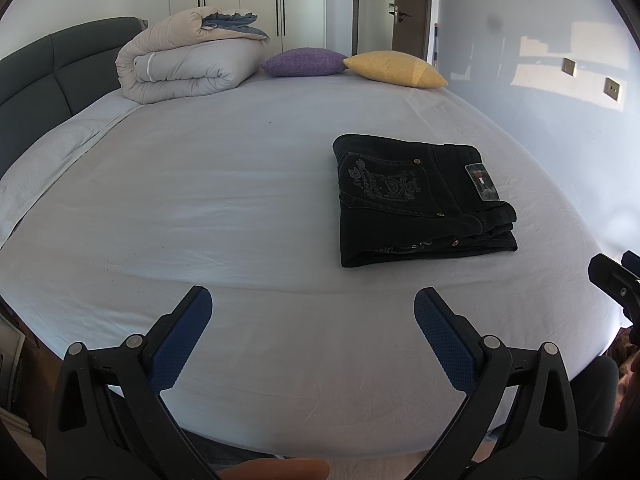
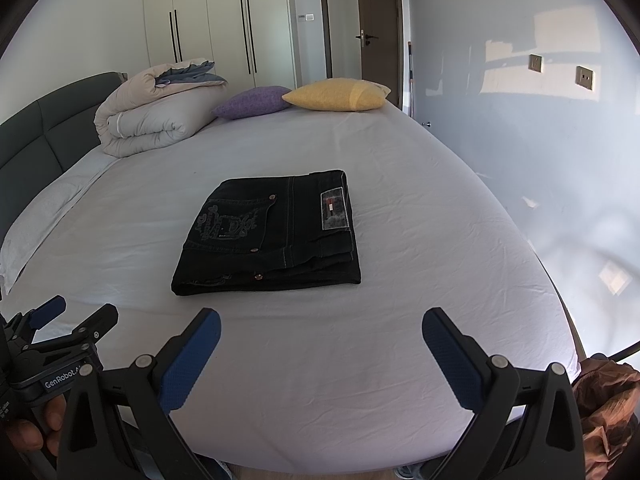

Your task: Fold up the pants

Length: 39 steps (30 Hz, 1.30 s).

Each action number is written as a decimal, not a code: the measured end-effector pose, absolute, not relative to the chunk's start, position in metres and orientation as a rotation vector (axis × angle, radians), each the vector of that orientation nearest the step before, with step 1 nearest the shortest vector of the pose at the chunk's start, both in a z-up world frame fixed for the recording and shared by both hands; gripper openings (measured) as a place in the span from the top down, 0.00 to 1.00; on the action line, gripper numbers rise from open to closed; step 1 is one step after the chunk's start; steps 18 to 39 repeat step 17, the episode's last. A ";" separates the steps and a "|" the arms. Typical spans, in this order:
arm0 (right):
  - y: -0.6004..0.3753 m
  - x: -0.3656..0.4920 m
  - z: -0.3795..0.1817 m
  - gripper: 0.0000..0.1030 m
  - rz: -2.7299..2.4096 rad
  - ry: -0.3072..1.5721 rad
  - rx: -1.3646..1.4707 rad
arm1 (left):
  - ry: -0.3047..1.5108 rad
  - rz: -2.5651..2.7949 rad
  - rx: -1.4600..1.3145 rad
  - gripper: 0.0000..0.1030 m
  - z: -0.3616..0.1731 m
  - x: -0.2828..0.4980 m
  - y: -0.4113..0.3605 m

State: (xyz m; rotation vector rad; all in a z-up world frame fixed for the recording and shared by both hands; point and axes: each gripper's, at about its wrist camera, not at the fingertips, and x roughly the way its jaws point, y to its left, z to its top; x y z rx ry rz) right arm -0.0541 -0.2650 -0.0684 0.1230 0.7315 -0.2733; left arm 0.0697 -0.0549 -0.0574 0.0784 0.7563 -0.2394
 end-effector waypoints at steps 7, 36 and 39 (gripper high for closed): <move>-0.267 -0.053 -0.067 0.00 -0.273 0.733 0.124 | 0.758 -0.240 0.079 0.00 -0.060 0.069 -0.055; -0.263 -0.055 -0.071 0.00 -0.271 0.735 0.127 | 0.737 -0.221 0.097 0.00 -0.063 0.064 -0.052; -0.263 -0.055 -0.071 0.00 -0.271 0.735 0.127 | 0.737 -0.221 0.097 0.00 -0.063 0.064 -0.052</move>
